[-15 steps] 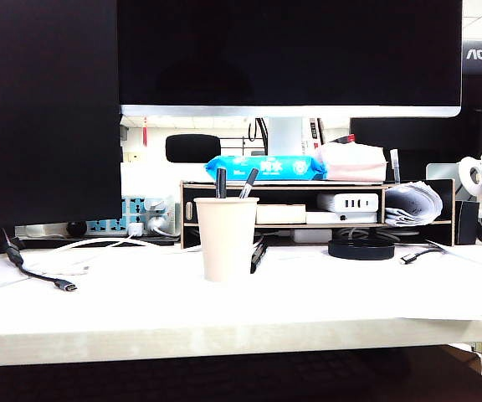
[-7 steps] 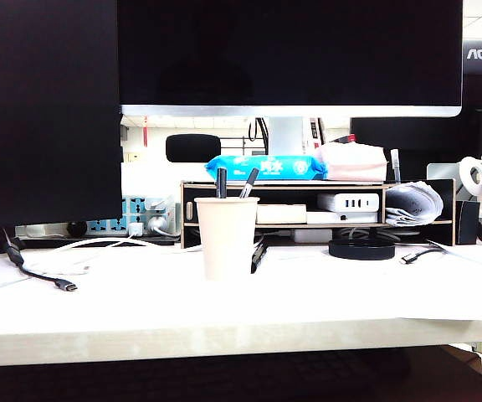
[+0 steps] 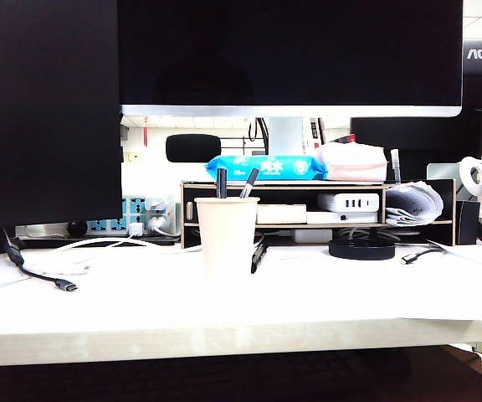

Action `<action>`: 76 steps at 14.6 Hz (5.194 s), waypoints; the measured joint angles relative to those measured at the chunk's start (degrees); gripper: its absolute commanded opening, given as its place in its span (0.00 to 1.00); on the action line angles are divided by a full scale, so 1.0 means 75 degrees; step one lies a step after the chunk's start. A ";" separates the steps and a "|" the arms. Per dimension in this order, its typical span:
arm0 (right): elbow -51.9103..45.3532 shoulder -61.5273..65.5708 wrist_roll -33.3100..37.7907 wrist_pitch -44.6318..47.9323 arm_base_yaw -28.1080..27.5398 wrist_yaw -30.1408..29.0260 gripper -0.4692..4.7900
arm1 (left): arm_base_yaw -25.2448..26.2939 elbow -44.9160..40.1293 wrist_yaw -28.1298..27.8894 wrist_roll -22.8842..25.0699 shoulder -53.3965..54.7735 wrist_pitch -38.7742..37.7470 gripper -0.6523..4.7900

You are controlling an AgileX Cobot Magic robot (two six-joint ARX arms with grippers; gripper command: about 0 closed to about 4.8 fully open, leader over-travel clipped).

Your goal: Pick up the marker from the paper cup and put it on the table.

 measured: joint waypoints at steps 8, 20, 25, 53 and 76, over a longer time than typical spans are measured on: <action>0.0000 0.0000 0.0000 0.0003 0.0000 -0.0003 0.08 | -0.0003 0.0000 -0.0114 -0.0230 -0.0128 0.0000 0.11; 0.0000 0.0000 0.0003 0.0000 0.0000 0.0003 0.08 | 0.2037 -0.0781 -0.0994 0.1142 -0.1553 0.1003 0.11; 0.0000 -0.0003 0.0000 -0.0003 0.0000 0.0003 0.08 | 0.2241 -0.1521 -0.0997 0.1172 -0.1746 0.1644 0.11; 0.0000 -0.0006 0.0000 -0.0009 -0.0003 0.0006 0.08 | 0.1821 -0.1725 -0.1072 0.1510 -0.1749 0.2165 0.11; -0.1996 -0.0009 0.0265 0.2445 -0.4552 -0.0178 0.08 | 0.1836 -0.1725 -0.1029 0.1510 -0.1746 0.2127 0.11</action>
